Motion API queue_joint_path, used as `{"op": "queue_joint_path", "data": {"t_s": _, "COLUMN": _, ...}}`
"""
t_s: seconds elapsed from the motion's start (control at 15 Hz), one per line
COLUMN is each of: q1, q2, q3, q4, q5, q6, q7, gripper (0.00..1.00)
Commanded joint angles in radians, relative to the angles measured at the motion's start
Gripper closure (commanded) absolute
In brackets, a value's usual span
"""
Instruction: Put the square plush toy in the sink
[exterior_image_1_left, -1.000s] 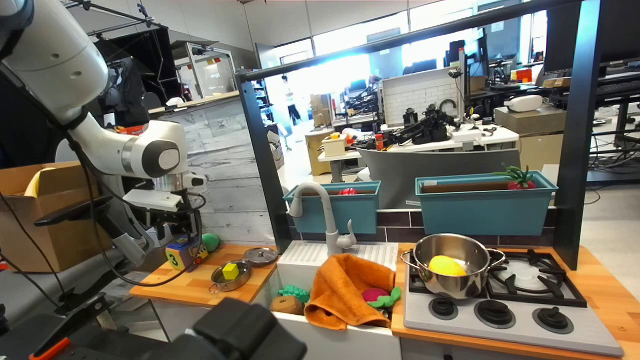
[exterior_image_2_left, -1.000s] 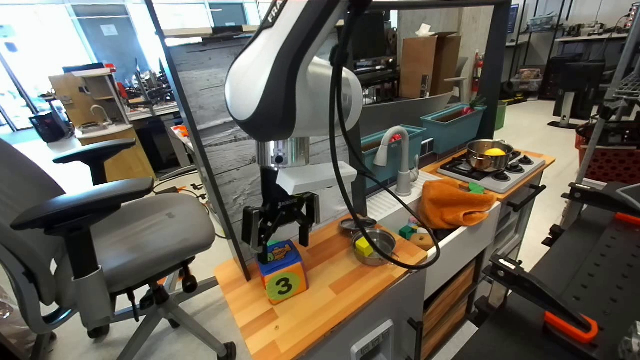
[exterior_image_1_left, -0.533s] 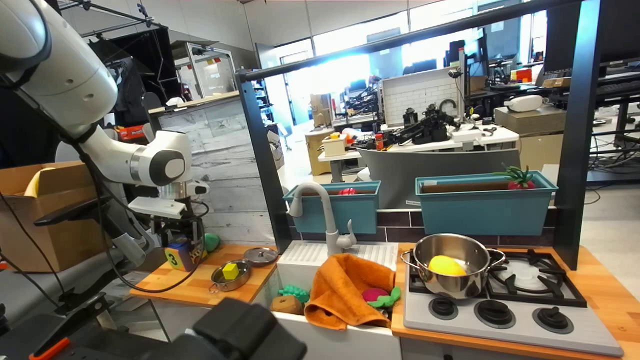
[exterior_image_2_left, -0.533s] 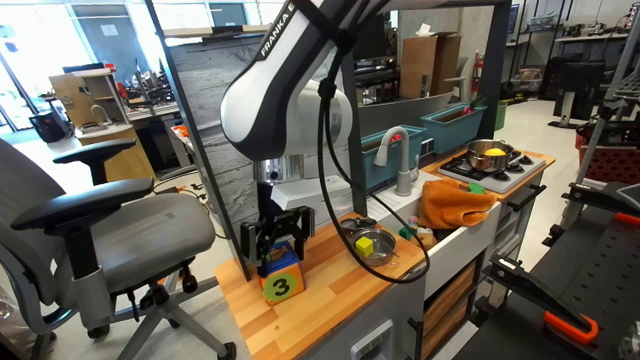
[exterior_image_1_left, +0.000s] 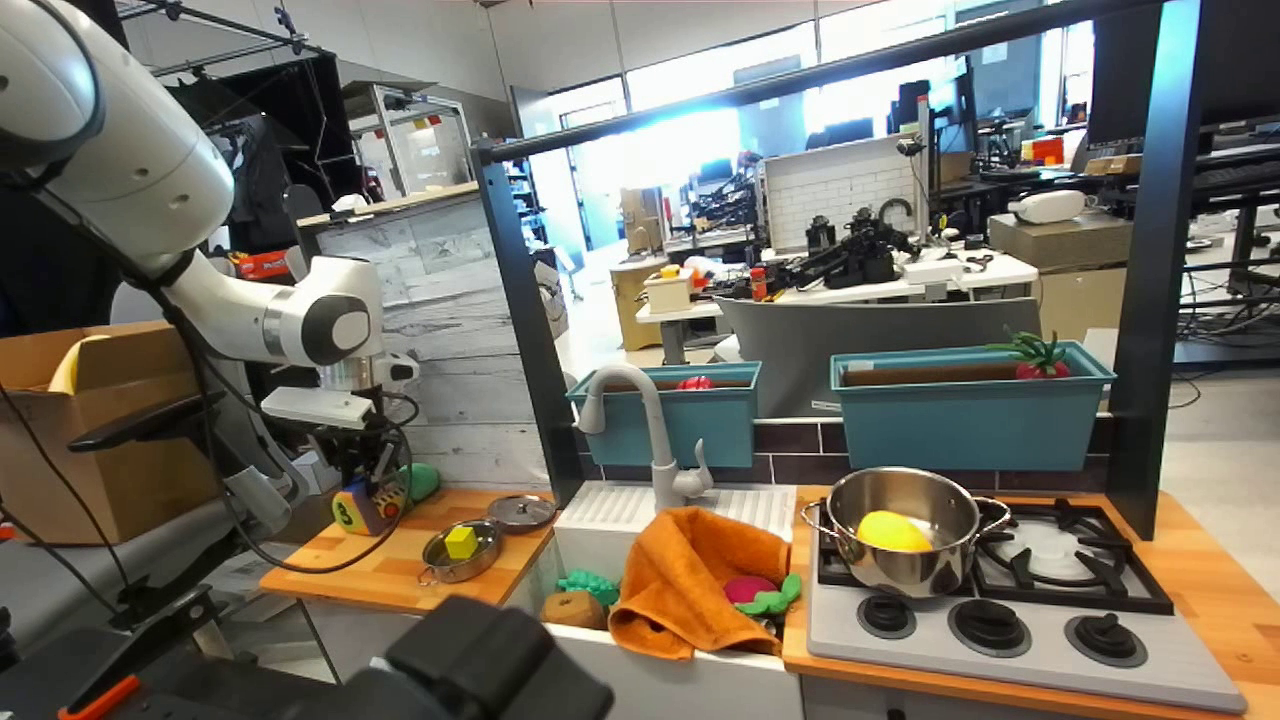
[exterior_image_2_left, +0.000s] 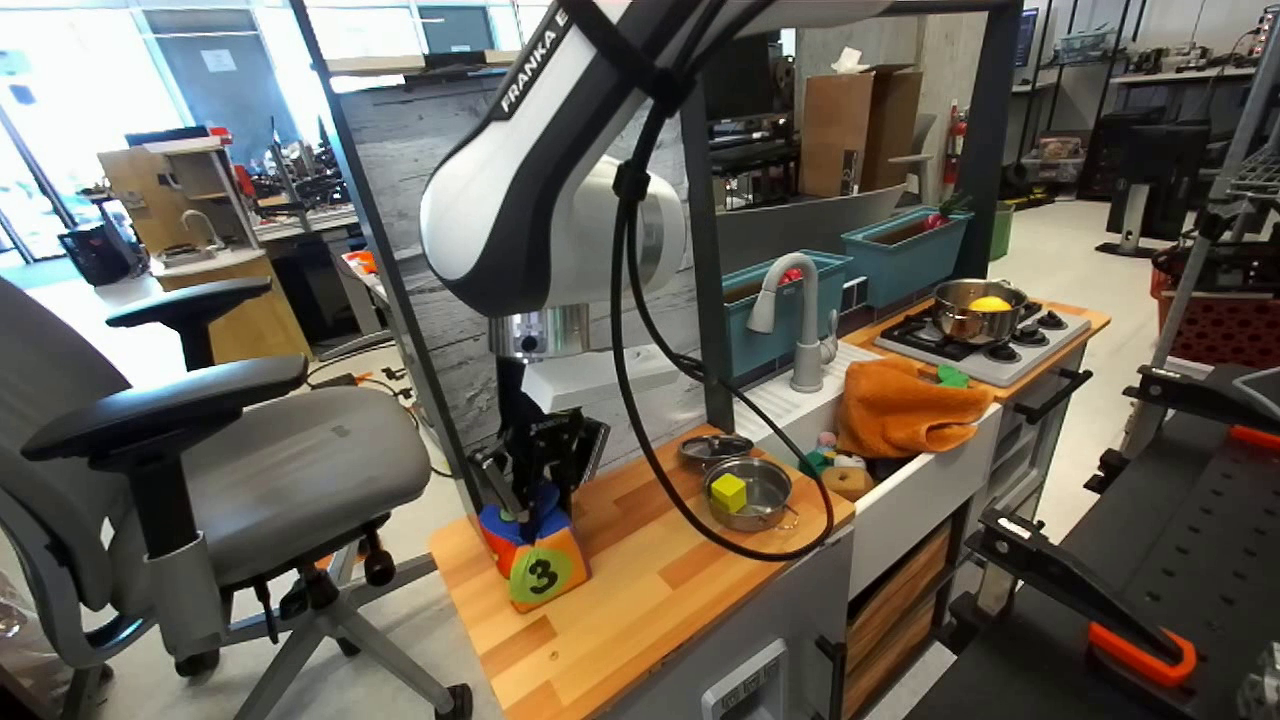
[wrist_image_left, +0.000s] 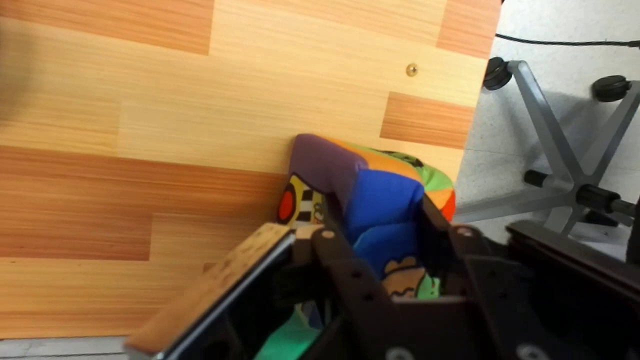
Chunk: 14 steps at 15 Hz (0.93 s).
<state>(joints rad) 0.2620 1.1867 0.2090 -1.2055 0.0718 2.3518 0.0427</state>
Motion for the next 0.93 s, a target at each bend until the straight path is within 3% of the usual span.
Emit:
{"op": "queue_joint_path", "data": {"t_s": 0.0, "q1": 0.016, "q2": 0.031, "q3": -0.018, "q4": 0.054, "q5": 0.000, "q6": -0.017, "q7": 0.007, "gripper": 0.94}}
{"op": "queue_joint_path", "data": {"t_s": 0.13, "q1": 0.013, "q2": 0.023, "q3": -0.019, "q4": 0.039, "q5": 0.000, "q6": -0.008, "q7": 0.005, "gripper": 0.99}}
{"op": "queue_joint_path", "data": {"t_s": 0.47, "q1": -0.017, "q2": -0.059, "q3": -0.012, "q4": -0.073, "q5": -0.002, "q6": 0.001, "q7": -0.001, "gripper": 0.96}}
{"op": "queue_joint_path", "data": {"t_s": 0.87, "q1": -0.123, "q2": -0.305, "q3": 0.022, "q4": -0.372, "q5": 0.040, "q6": 0.107, "q7": -0.077, "gripper": 0.97}}
